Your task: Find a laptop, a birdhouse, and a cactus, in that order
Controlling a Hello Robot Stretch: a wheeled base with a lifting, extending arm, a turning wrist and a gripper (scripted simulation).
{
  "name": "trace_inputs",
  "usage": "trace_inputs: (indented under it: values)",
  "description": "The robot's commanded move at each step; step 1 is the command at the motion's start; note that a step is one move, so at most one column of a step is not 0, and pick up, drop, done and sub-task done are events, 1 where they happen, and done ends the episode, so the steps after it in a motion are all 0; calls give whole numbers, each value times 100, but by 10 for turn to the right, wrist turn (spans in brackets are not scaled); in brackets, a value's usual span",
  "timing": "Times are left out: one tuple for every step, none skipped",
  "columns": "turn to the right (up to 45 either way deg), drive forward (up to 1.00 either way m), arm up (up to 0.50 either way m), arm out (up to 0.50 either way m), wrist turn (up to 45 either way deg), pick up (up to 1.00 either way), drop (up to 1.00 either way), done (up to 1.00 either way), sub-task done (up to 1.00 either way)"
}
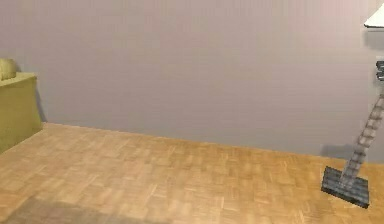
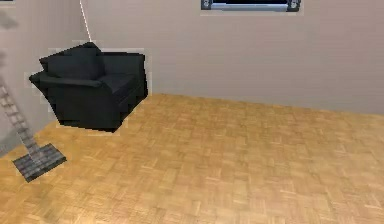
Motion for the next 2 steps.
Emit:
trace_inputs:
  values:
    - [-300,0,0,0,0,0,0,0,0]
    - [0,70,0,0,0,0,0,0,0]
